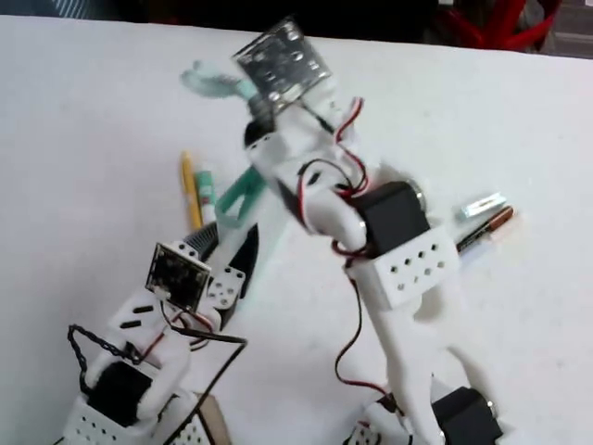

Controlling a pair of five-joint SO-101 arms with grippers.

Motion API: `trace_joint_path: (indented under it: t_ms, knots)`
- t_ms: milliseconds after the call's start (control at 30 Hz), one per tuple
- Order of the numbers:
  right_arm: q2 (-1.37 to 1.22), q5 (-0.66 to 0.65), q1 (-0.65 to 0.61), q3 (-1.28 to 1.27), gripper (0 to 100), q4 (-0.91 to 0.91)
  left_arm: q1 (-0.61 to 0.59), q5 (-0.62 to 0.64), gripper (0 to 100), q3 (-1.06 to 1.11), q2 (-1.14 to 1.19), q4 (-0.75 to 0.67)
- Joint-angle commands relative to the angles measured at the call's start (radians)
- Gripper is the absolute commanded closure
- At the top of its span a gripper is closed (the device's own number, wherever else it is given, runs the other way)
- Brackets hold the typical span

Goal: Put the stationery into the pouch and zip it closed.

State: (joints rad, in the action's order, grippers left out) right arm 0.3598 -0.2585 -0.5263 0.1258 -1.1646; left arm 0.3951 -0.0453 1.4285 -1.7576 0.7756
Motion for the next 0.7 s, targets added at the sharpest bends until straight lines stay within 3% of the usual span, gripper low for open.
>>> trace_joint_path:
  t_ms: [0,333,667]
  knots:
    - [0.021,0.005,0.059,0.006,98.0,0.045,0.002,-0.012,96,0.002,0.012,-0.008]
    - [0.021,0.005,0.131,-0.117,98.0,0.217,0.002,-0.014,96,0.002,0.012,-0.005]
    - [0.021,0.005,0.199,-0.118,98.0,0.236,0.002,-0.014,96,0.002,0.012,-0.005]
